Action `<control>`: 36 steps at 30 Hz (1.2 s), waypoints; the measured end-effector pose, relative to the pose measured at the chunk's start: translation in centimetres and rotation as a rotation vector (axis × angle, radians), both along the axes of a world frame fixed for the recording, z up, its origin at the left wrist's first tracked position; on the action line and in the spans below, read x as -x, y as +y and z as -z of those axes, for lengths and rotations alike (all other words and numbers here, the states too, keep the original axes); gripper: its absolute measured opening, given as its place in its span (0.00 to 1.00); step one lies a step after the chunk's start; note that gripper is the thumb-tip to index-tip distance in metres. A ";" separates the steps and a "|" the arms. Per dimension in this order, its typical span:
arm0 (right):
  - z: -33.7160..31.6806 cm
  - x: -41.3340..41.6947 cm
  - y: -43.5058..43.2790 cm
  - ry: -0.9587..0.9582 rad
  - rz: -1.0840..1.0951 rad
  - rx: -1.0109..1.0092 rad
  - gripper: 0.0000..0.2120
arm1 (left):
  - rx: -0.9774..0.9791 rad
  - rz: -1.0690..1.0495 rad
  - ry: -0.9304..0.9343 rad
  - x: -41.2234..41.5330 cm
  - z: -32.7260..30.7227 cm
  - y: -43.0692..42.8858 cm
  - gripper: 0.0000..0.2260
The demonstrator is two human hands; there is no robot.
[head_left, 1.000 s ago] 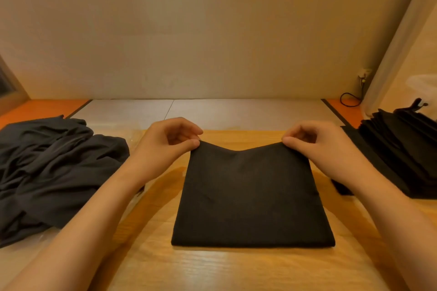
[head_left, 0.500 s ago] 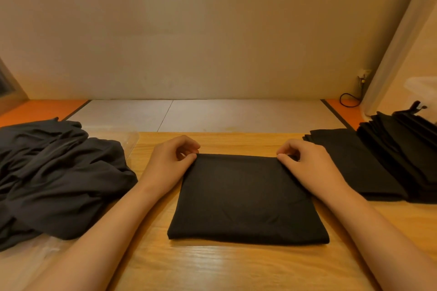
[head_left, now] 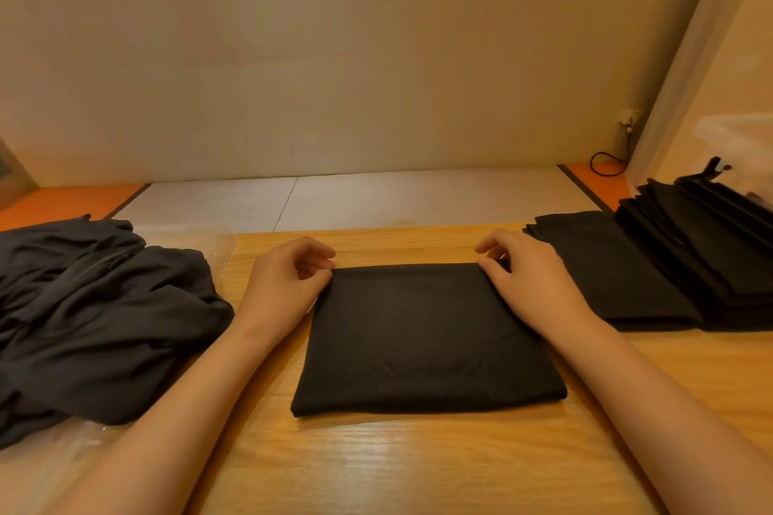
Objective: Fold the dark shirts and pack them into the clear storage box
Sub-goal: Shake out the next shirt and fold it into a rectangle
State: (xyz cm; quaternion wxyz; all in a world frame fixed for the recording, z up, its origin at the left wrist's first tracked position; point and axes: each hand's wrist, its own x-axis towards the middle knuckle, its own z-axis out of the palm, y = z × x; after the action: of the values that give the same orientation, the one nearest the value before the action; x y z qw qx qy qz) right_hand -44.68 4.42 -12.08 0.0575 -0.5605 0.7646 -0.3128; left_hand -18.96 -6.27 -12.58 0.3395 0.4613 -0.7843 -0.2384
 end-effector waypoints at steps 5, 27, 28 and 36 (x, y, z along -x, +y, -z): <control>-1.3 -1.0 0.5 0.167 0.028 0.039 0.10 | -0.013 -0.030 -0.135 0.4 -0.7 0.7 0.11; 0.5 -4.6 1.1 0.284 -0.111 -0.405 0.25 | -0.003 0.135 -0.671 1.8 0.5 3.2 0.25; 0.4 -4.0 1.2 0.269 -0.082 -0.419 0.25 | -0.023 0.121 -0.676 1.5 0.5 3.0 0.25; -1.1 -3.9 2.4 0.338 0.022 -0.309 0.26 | 0.045 0.064 -0.588 0.7 -1.1 3.7 0.28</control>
State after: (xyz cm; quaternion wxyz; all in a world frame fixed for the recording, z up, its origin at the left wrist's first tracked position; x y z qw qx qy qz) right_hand -40.81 6.78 -11.02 0.0102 -0.5813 0.8081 -0.0942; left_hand -19.67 -2.62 -11.53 0.1001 0.4778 -0.8684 -0.0875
